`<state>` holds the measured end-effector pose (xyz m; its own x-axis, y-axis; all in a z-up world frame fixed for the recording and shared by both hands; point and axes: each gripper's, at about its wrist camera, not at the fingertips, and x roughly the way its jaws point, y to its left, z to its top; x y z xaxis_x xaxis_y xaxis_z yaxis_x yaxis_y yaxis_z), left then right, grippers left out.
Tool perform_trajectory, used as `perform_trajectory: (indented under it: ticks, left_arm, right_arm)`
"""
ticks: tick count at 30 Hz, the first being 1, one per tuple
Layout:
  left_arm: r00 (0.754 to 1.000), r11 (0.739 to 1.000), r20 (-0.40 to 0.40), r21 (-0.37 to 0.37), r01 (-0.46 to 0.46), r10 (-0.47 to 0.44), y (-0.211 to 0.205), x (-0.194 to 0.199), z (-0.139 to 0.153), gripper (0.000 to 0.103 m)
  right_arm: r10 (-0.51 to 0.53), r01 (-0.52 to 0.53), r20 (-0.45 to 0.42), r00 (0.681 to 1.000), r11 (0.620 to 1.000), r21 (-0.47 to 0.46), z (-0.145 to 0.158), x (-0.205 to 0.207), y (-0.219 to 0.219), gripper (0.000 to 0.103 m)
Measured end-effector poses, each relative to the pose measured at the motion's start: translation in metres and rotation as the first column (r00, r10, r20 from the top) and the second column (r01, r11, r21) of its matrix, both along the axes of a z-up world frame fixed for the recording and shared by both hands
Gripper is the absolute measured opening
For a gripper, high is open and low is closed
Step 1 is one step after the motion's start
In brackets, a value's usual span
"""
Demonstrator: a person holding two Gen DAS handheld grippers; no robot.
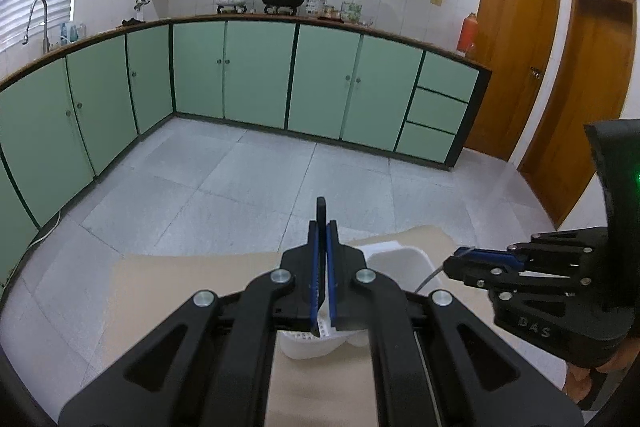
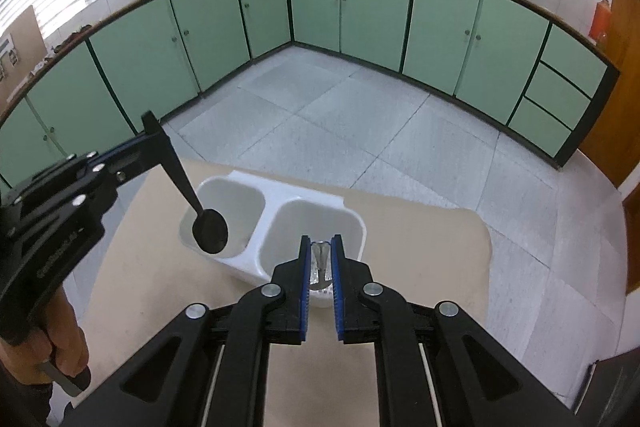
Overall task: Organize utensils
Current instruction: 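Lower the black spoon into the white holder while the right tool drops the silver spoon in, then move both open tools back over the chopstick bundle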
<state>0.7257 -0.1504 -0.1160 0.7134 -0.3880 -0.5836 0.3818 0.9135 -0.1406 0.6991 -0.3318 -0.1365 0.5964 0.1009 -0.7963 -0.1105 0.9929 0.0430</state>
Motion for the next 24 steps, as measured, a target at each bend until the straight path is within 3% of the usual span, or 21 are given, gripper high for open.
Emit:
perform_trajectory:
  ticks: [2,5,9,10,12,14,19,24]
  left_arm:
    - [1.0,1.0,-0.012,0.002,-0.009,0.009,0.004,0.0,-0.002,0.006]
    - [1.0,1.0,0.001,0.008,-0.026,0.026,0.011,-0.008,0.003,0.041]
    - [0.999,0.999,0.015,0.008,-0.041,0.041,0.028,-0.033,0.02,0.043]
    - [0.999,0.999,0.019,0.008,-0.045,0.045,0.033,-0.042,0.024,0.048]
    - [0.996,0.997,0.045,0.012,-0.072,0.071,0.051,-0.071,0.034,0.067]
    - [0.995,0.997,0.057,0.009,-0.076,0.076,0.065,-0.1,0.037,0.075]
    - [0.996,0.997,0.054,0.013,-0.076,0.075,0.098,-0.187,0.029,0.087]
    - [0.995,0.996,0.054,0.019,-0.082,0.081,0.117,-0.287,-0.007,0.089]
  right_arm:
    - [-0.005,0.005,0.005,1.0,1.0,0.006,0.004,-0.004,-0.001,0.01]
    - [-0.012,0.012,0.02,1.0,1.0,0.019,0.015,-0.011,-0.006,0.015]
    - [-0.014,0.011,0.053,0.998,0.999,0.05,0.033,-0.032,-0.015,0.015]
    - [-0.014,0.01,0.066,0.998,0.998,0.061,0.039,-0.044,-0.017,0.015]
    - [-0.023,0.015,0.099,0.995,0.997,0.08,0.047,-0.074,-0.021,0.015]
    - [-0.02,0.01,0.126,0.992,0.997,0.082,0.049,-0.104,-0.024,0.015]
    - [-0.021,0.005,0.191,0.981,0.996,0.084,0.035,-0.206,-0.018,0.021]
    - [-0.051,0.033,0.228,0.972,0.996,0.083,-0.016,-0.31,-0.005,0.028]
